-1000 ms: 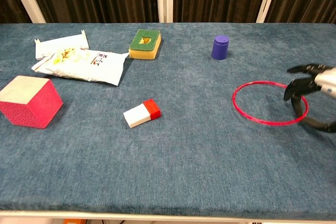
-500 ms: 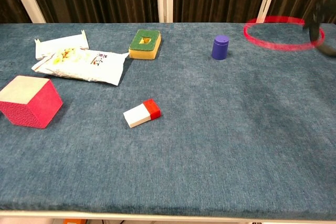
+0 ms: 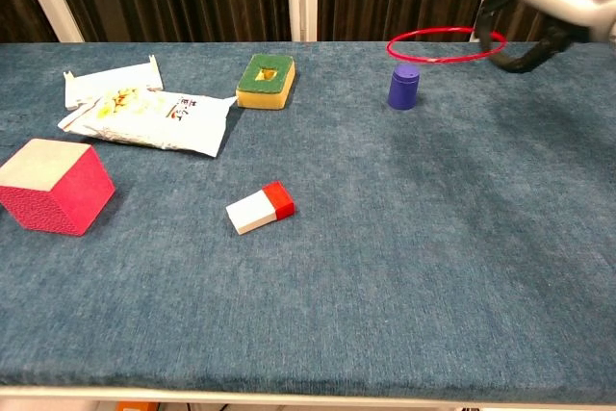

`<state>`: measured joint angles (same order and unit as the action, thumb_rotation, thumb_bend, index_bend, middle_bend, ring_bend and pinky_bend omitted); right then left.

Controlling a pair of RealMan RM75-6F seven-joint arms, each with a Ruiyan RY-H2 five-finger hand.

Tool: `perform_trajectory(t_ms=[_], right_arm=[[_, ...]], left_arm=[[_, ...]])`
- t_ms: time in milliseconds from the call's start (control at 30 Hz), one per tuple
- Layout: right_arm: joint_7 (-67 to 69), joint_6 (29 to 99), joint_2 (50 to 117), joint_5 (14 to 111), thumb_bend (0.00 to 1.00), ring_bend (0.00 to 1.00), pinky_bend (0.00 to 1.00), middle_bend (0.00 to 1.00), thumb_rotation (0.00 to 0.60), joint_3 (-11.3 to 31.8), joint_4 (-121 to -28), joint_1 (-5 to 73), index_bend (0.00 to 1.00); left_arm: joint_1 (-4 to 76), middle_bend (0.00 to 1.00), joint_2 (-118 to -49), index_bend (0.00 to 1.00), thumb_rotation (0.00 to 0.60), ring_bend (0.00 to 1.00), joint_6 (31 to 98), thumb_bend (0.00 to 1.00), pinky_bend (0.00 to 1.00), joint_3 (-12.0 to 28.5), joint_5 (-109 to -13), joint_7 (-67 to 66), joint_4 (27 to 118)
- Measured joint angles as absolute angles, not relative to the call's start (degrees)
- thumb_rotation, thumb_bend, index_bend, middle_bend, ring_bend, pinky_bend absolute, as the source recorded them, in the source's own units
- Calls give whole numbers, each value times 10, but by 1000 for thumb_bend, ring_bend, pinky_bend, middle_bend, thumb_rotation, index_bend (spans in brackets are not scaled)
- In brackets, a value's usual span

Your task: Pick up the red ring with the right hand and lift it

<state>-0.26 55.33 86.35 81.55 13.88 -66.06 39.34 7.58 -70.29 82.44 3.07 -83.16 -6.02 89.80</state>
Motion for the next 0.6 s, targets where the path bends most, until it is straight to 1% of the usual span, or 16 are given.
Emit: perform_trajectory(t_ms=[100, 167, 200, 267, 333, 367, 433, 600], right_arm=[[3, 530, 898, 803, 371, 0, 0, 303, 600, 141, -615, 416, 683], [6, 520, 921, 797, 290, 0, 0, 267, 600, 142, -585, 429, 587], [7, 516, 931, 796, 191, 0, 0, 229, 600, 141, -574, 434, 463], [8, 509, 950, 792, 50, 0, 0, 170, 600, 138, -555, 444, 244], [7, 510, 957, 790, 8, 0, 0, 130, 600, 133, -552, 447, 98], [8, 513, 957, 790, 1, 0, 0, 113, 600, 132, -554, 446, 42], [8, 522, 953, 790, 0, 0, 0, 93, 600, 130, -566, 441, 4], [4, 564, 919, 792, 10, 0, 0, 94, 600, 121, -623, 410, 0]], left_arm=[[75, 96, -703, 166, 600, 1, 825, 87, 0, 30, -830, -59, 897], [74, 96, -704, 167, 600, 1, 825, 88, 0, 30, -830, -58, 897], [74, 96, -704, 167, 600, 1, 825, 88, 0, 30, -830, -58, 896], [74, 96, -704, 167, 600, 1, 825, 88, 0, 30, -830, -57, 895], [74, 96, -705, 167, 600, 1, 825, 88, 0, 31, -830, -56, 894], [74, 96, -705, 167, 600, 1, 825, 88, 0, 31, -830, -56, 894], [75, 96, -705, 167, 600, 1, 825, 88, 0, 30, -831, -54, 892], [74, 96, -704, 167, 600, 1, 826, 88, 0, 31, -830, -48, 888]])
